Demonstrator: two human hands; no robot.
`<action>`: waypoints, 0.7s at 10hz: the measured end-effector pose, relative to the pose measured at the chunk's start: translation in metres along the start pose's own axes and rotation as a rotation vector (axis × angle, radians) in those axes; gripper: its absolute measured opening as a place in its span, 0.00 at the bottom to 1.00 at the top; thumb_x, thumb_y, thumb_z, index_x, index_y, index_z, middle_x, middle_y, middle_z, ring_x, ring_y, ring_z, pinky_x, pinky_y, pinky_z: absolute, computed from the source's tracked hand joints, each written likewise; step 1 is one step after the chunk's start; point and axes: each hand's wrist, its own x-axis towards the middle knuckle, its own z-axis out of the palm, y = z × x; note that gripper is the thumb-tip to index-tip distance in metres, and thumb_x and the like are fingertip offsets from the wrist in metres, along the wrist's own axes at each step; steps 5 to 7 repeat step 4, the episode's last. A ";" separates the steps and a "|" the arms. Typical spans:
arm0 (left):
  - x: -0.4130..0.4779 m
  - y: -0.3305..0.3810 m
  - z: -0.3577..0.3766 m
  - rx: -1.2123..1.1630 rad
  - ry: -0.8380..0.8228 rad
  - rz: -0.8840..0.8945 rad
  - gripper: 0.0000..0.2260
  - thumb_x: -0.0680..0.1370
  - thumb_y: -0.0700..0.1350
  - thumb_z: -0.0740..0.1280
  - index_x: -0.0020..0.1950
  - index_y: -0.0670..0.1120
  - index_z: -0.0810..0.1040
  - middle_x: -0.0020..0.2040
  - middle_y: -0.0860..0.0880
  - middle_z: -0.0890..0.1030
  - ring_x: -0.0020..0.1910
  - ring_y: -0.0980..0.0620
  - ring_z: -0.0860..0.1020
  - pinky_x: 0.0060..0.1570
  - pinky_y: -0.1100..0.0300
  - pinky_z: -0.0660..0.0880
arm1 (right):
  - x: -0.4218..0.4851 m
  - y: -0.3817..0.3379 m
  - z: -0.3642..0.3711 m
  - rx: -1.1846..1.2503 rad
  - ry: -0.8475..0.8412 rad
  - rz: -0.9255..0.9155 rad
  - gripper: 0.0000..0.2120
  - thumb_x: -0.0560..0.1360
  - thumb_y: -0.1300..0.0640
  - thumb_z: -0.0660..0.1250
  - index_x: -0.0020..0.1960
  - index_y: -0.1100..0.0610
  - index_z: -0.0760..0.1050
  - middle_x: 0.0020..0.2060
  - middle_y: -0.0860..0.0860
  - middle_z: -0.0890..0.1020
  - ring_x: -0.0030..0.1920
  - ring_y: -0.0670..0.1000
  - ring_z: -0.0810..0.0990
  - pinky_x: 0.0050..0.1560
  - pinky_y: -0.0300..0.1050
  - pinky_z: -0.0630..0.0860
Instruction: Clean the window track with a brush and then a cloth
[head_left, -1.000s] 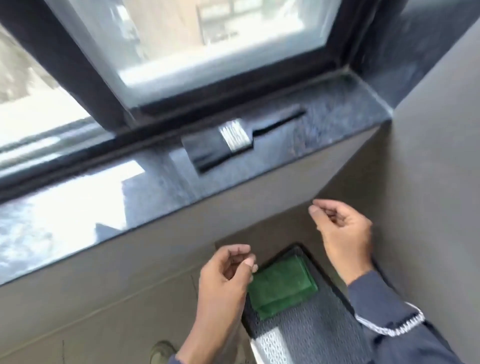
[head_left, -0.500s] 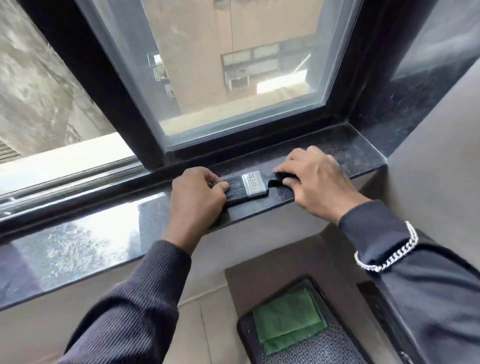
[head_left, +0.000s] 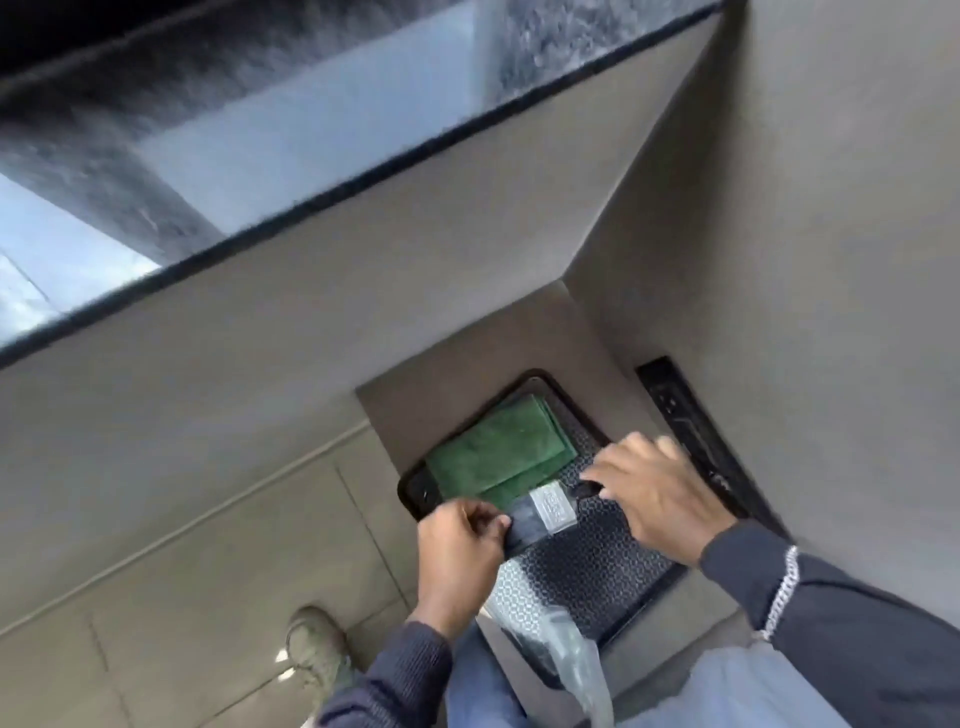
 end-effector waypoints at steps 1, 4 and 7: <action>0.026 -0.049 0.045 0.092 -0.124 -0.073 0.08 0.72 0.37 0.68 0.33 0.43 0.80 0.32 0.50 0.83 0.31 0.50 0.79 0.32 0.56 0.75 | -0.002 0.006 0.069 -0.022 -0.155 0.070 0.25 0.59 0.66 0.77 0.54 0.51 0.81 0.48 0.47 0.82 0.49 0.52 0.79 0.46 0.51 0.74; 0.024 -0.051 0.019 -0.125 -0.149 -0.088 0.13 0.77 0.35 0.65 0.61 0.42 0.77 0.43 0.55 0.80 0.39 0.63 0.78 0.39 0.78 0.72 | 0.017 -0.014 0.099 -0.006 -0.096 0.158 0.24 0.61 0.69 0.73 0.56 0.55 0.82 0.48 0.50 0.85 0.48 0.55 0.81 0.46 0.51 0.77; 0.024 -0.051 0.019 -0.125 -0.149 -0.088 0.13 0.77 0.35 0.65 0.61 0.42 0.77 0.43 0.55 0.80 0.39 0.63 0.78 0.39 0.78 0.72 | 0.017 -0.014 0.099 -0.006 -0.096 0.158 0.24 0.61 0.69 0.73 0.56 0.55 0.82 0.48 0.50 0.85 0.48 0.55 0.81 0.46 0.51 0.77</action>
